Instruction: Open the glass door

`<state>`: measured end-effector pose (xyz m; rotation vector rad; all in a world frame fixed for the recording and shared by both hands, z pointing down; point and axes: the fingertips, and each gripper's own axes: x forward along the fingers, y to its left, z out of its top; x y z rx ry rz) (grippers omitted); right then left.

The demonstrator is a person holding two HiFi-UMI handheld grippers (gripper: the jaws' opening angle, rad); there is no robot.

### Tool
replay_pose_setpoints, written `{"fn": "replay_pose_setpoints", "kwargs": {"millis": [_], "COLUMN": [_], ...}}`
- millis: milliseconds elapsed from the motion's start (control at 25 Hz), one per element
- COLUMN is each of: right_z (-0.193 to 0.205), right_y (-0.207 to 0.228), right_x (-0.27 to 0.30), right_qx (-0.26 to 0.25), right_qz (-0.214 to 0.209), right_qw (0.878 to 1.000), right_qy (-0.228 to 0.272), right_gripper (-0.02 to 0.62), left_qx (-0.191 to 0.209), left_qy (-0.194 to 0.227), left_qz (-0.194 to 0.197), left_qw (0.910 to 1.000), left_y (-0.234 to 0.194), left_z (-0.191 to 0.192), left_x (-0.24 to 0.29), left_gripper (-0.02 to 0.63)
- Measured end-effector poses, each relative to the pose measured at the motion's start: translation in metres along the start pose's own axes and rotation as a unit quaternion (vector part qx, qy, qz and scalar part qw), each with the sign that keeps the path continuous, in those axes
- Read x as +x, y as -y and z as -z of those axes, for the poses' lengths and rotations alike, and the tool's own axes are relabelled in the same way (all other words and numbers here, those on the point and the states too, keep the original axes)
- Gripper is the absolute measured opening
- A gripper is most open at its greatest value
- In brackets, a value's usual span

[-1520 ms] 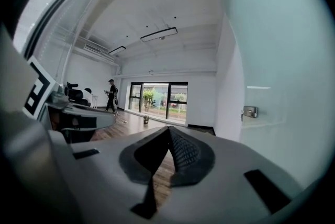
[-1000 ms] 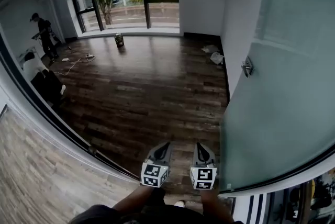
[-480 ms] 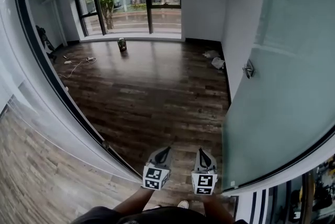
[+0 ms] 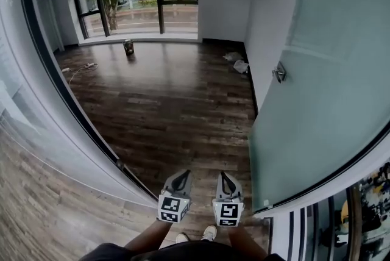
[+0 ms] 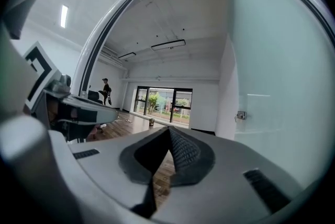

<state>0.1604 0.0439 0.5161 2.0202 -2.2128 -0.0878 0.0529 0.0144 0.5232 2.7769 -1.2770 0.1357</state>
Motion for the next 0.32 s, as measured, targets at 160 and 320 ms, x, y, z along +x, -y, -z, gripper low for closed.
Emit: {"fn": "replay_pose_setpoints", "kwargs": {"millis": [160, 320], "right_z": [-0.012, -0.02], "right_y": [-0.007, -0.013], "right_x": [-0.006, -0.011], "right_qx": [-0.012, -0.02], "right_qz": [0.005, 0.01], "right_qw": [1.0, 1.0], "right_qy": [0.007, 0.01], "right_gripper": [0.017, 0.017], "left_qx": [0.001, -0.003], "left_qy": [0.014, 0.021], "left_qz": [0.011, 0.02], "left_qw": [0.9998, 0.9996], "left_y": [0.004, 0.004], "left_z": [-0.007, -0.013], "left_x": [-0.005, -0.01], "left_gripper": [0.006, 0.006]}}
